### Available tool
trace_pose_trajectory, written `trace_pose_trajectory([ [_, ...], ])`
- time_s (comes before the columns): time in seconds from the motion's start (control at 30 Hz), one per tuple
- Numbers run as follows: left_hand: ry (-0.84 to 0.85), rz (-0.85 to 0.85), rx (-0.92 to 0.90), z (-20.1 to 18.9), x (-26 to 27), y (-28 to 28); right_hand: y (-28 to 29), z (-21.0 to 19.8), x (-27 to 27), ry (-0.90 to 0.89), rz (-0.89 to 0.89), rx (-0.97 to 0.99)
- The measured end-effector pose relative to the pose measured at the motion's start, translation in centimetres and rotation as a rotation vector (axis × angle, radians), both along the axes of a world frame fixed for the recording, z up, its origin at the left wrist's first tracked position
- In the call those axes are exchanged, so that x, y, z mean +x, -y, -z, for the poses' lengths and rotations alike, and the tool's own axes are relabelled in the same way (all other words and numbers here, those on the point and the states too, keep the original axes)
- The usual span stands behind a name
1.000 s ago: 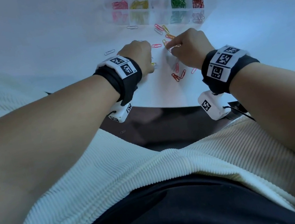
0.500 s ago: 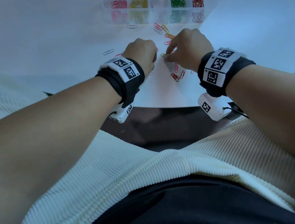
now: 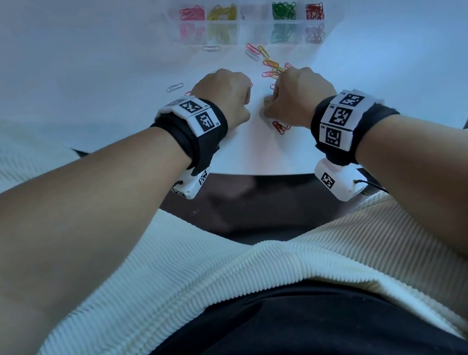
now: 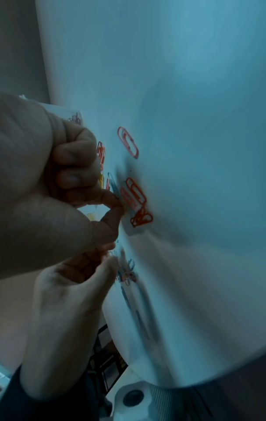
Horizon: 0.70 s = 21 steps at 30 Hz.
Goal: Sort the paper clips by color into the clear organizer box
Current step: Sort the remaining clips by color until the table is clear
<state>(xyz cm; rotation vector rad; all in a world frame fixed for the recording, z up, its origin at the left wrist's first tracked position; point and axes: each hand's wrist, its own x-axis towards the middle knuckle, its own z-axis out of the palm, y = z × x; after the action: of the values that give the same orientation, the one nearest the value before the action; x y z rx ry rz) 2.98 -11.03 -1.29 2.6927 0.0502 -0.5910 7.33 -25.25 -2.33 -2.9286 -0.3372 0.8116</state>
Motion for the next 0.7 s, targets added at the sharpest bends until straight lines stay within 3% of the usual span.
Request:
trace_pose_trajectory([
  [0.33,0.084,-0.627,-0.610,-1.2,1.9,-3.4,-0.2,-0.3,0.6,-0.038,0.019,0.062],
  [0.57,0.099,-0.664,-0.762,-0.6,2.0,-4.1,0.0,-0.7,0.0,-0.001,-0.031,0.004],
  [0.7,0.085,-0.673,-0.716,-0.4,2.0,-4.0,0.2,-0.4,0.1,-0.017,-0.011,0.024],
])
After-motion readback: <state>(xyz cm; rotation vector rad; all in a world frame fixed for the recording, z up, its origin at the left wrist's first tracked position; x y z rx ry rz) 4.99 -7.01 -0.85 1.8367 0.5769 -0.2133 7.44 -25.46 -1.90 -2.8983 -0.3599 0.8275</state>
